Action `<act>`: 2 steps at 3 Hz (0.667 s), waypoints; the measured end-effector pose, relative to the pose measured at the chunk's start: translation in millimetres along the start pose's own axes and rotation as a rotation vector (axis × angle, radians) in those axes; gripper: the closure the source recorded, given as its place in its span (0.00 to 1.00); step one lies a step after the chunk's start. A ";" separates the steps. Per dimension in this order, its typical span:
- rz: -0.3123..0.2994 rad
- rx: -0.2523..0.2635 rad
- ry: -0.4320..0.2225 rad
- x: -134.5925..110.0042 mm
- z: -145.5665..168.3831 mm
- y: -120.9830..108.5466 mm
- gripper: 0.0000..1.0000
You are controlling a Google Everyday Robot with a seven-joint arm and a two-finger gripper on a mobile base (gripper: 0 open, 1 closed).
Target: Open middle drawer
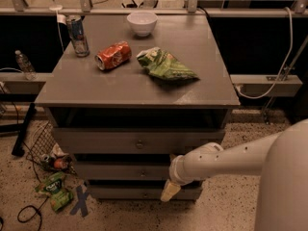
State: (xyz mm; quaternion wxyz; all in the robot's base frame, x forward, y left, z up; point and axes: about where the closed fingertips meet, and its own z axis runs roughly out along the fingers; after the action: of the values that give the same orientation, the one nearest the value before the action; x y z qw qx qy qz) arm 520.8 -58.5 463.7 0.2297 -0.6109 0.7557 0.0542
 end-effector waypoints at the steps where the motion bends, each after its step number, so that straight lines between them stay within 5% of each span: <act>1: 0.013 -0.012 0.009 3.6 22.4 -5.8 0.00; 2: 0.013 0.006 0.033 5.1 37.9 -16.7 0.00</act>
Offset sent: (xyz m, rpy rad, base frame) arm 0.0403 0.0174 -0.0529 -0.0705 -0.0146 -0.0443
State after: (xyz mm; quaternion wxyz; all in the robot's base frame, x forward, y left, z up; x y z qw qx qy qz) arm 546.5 -53.5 431.3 0.2186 -0.6061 0.7636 0.0431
